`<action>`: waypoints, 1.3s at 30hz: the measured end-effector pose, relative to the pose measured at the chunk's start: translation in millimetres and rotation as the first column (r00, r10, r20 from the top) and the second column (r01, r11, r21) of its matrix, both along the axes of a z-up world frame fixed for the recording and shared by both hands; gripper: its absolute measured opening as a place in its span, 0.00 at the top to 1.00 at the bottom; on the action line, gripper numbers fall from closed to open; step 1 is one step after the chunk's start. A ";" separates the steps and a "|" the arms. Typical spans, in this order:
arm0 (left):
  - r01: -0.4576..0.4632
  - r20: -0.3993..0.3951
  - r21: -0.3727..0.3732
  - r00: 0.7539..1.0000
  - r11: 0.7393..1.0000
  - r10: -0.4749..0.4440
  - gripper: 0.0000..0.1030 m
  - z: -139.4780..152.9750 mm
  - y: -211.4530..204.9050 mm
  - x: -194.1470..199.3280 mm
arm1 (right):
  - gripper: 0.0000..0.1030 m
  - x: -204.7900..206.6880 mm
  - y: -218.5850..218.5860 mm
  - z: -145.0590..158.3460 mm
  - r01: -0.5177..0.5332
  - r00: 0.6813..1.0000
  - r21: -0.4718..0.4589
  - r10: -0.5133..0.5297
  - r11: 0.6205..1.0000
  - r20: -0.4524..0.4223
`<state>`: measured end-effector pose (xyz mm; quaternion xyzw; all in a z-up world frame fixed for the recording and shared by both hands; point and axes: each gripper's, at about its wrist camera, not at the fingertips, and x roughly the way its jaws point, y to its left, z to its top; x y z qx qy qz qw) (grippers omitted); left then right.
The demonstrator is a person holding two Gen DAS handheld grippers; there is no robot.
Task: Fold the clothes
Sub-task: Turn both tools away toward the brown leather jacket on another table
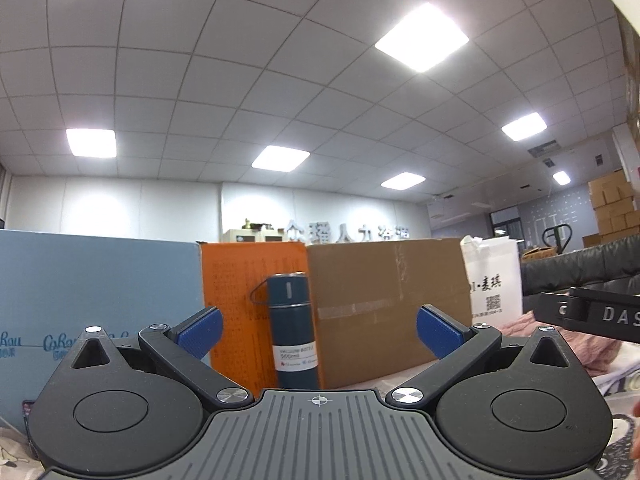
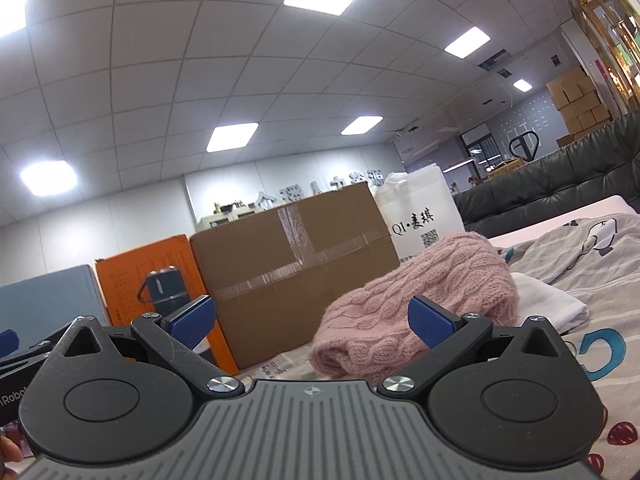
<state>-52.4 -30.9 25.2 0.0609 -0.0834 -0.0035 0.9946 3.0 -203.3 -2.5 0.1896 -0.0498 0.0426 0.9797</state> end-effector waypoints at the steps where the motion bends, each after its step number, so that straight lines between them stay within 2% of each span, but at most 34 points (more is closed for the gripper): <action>1: 0.005 -0.006 -0.003 1.000 1.000 -0.005 0.00 1.0 0.0 -2.5 | 0.00 -2.0 -0.3 -0.1 -0.008 1.000 0.005 0.008 1.000 0.011; 7: -0.036 -0.012 -0.026 0.999 0.999 0.036 0.00 2.2 6.4 -29.3 | 0.00 -16.2 0.1 0.6 -0.037 0.996 0.019 0.035 0.999 0.087; 13: -0.067 0.002 0.028 0.998 0.997 0.067 0.00 8.3 12.7 -69.3 | 0.00 -40.2 7.1 4.6 -0.063 0.980 -0.018 0.065 0.998 0.188; 18: -0.168 0.015 0.086 0.986 0.982 0.168 0.00 11.9 24.4 -101.7 | 0.00 -62.4 16.4 12.9 -0.186 0.966 -0.049 0.192 0.981 0.174; 22: -0.245 0.025 0.100 0.970 0.964 0.244 0.00 14.9 47.1 -126.8 | 0.00 -80.7 29.0 21.3 -0.318 0.934 -0.048 0.322 0.947 0.156; 26: -0.348 0.031 0.070 0.937 0.935 0.347 0.00 25.3 85.9 -153.5 | 0.00 -100.2 52.6 32.5 -0.434 0.884 -0.089 0.443 0.896 0.150; 30: -0.475 0.038 -0.056 0.878 0.878 0.477 0.00 40.6 136.4 -186.3 | 0.00 -114.2 86.6 40.2 -0.555 0.813 -0.138 0.570 0.820 0.119; 36: -0.576 0.057 -0.257 0.792 0.776 0.608 0.00 69.0 209.8 -243.0 | 0.00 -136.7 152.4 44.2 -0.718 0.667 -0.235 0.744 0.655 0.038; 39: -0.604 0.080 -0.314 0.752 0.733 0.654 0.00 85.7 238.8 -266.4 | 0.00 -142.3 185.9 39.7 -0.777 0.595 -0.276 0.803 0.565 -0.031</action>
